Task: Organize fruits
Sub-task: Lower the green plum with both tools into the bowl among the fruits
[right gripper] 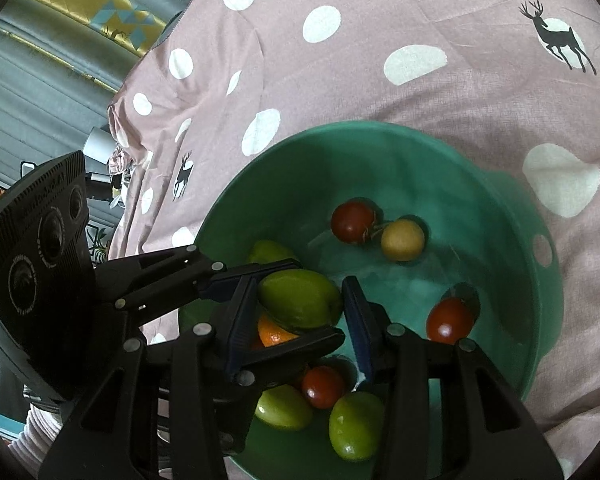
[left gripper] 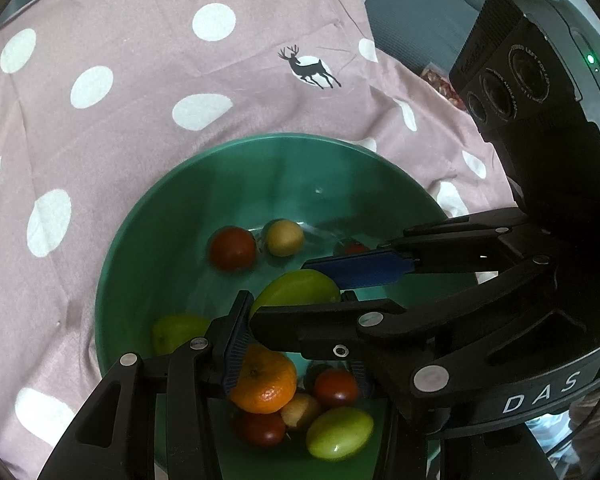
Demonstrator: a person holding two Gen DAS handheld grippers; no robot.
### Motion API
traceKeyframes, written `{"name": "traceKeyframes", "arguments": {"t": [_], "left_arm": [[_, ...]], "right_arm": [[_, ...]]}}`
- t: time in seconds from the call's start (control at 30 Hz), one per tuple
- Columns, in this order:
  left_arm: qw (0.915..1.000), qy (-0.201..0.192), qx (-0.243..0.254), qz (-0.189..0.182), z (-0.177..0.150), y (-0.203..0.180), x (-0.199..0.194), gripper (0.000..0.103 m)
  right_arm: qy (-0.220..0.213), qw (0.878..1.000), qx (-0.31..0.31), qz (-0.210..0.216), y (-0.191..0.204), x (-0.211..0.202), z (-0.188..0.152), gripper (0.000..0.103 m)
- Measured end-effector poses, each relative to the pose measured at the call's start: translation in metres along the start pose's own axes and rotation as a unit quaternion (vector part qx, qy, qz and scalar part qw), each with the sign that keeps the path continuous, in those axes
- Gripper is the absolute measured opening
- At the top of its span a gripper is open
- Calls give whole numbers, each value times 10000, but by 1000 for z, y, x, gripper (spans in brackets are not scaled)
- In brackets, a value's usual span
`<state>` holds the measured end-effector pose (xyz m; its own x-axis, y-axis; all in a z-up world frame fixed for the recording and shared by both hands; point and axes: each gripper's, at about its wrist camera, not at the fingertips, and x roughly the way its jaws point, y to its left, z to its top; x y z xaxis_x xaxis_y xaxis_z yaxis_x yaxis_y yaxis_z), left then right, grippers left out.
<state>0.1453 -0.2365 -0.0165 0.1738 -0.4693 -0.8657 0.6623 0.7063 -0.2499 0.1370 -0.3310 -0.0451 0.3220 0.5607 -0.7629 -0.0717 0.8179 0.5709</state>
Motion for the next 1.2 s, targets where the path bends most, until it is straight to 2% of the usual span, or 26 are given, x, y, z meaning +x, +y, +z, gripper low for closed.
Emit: {"name": "traceKeyframes", "arguments": {"t": [1.2], "left_arm": [[9998, 72, 76, 178, 0, -4, 3, 44]], "right_arm": [[-5, 9999, -92, -109, 0, 0, -1, 45]]}}
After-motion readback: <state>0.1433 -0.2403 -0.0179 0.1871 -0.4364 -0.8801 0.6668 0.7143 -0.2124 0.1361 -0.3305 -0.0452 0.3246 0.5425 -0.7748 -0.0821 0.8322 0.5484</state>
